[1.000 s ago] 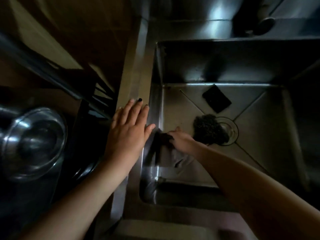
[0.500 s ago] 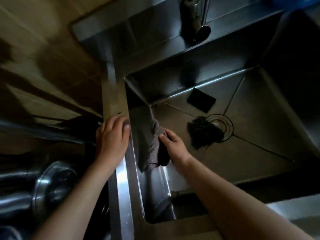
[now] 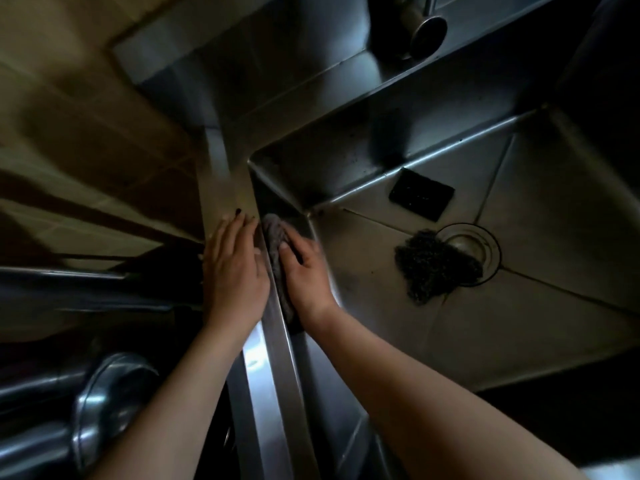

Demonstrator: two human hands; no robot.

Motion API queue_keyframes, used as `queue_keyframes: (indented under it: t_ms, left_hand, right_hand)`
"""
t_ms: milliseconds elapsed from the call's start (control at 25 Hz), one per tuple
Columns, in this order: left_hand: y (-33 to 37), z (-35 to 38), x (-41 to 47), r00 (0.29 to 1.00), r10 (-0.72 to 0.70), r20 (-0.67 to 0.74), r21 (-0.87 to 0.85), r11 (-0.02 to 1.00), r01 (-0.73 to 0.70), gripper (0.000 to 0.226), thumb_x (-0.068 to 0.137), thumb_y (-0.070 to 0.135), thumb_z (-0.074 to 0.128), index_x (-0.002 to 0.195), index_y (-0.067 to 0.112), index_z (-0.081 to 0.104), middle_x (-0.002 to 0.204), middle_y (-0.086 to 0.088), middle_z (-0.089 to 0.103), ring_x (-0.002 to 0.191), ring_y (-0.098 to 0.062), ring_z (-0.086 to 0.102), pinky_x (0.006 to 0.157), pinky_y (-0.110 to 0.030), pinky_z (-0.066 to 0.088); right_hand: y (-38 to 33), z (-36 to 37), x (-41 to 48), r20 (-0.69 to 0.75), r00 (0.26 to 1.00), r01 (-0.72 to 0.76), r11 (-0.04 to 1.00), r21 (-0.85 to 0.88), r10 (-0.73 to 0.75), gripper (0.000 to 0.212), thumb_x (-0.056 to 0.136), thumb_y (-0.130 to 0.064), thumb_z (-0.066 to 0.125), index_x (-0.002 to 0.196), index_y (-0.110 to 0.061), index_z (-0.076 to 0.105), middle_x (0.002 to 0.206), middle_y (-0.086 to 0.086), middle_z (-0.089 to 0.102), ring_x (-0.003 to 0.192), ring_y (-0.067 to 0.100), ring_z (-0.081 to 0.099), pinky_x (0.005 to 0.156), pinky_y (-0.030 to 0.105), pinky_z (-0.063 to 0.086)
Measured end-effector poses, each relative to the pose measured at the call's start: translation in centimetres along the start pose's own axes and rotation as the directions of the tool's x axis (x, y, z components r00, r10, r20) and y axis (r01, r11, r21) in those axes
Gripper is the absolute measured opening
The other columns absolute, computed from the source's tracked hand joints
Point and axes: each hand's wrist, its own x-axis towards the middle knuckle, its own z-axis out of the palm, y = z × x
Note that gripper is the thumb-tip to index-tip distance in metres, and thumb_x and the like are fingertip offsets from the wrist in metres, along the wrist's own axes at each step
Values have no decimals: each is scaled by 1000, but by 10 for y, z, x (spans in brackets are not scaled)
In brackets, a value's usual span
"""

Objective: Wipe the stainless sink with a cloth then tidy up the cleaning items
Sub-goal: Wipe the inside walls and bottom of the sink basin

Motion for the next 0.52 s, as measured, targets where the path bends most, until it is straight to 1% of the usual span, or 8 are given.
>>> queue_keyframes:
  t_ms: [40, 120, 240, 360, 440, 520]
  left_hand:
    - [0, 1, 0, 1000, 8, 7, 1, 1000, -8, 46, 93, 10, 36, 139, 12, 35, 150, -7, 29, 141, -20, 17, 115, -31, 4]
    - [0, 1, 0, 1000, 24, 6, 2, 1000, -24, 46, 93, 10, 35, 139, 11, 34, 150, -7, 28, 141, -19, 16, 115, -31, 2]
    - [0, 2, 0, 999, 44, -22, 24, 999, -43, 46, 92, 11, 35, 138, 9, 35, 150, -8, 28, 141, -21, 17, 115, -33, 3]
    - [2, 2, -4, 998, 68, 6, 67, 995, -68, 46, 93, 13, 33, 139, 8, 32, 151, -9, 26, 142, -20, 15, 114, -31, -1]
    - [0, 2, -3, 996, 84, 3, 91, 992, -84, 46, 94, 16, 28, 140, 9, 32, 151, -8, 27, 142, -19, 14, 113, -30, -4]
    - [-1, 2, -1, 996, 90, -11, 100, 991, -89, 46, 94, 19, 27, 139, 9, 34, 150, -8, 28, 142, -19, 15, 113, -29, -4]
  right_hand:
    - [-2, 3, 12, -2, 1000, 11, 1000, 11, -11, 36, 95, -16, 46, 130, -20, 52, 131, 12, 47, 124, 24, 42, 112, 38, 26]
    - [-6, 9, 41, 4, 1000, 23, 1000, 21, -23, 36, 95, -16, 46, 130, -17, 53, 131, 15, 48, 123, 29, 44, 111, 41, 28]
    - [-8, 17, 79, -8, 1000, -28, 999, 33, 28, 35, 96, -19, 43, 131, -17, 51, 133, 15, 41, 123, 30, 41, 109, 43, 30]
    - [8, 15, 97, -80, 997, -18, 998, 60, 23, 35, 96, -17, 44, 130, -13, 52, 134, 16, 42, 124, 27, 43, 109, 40, 32]
    - [23, 15, 94, -112, 993, -29, 997, 69, 36, 35, 95, -15, 45, 129, -10, 53, 134, 16, 44, 124, 26, 44, 110, 38, 32]
    - [39, 12, 81, -128, 987, -95, 995, 36, 99, 36, 95, -18, 45, 130, -12, 51, 134, 14, 43, 124, 24, 44, 111, 28, 27]
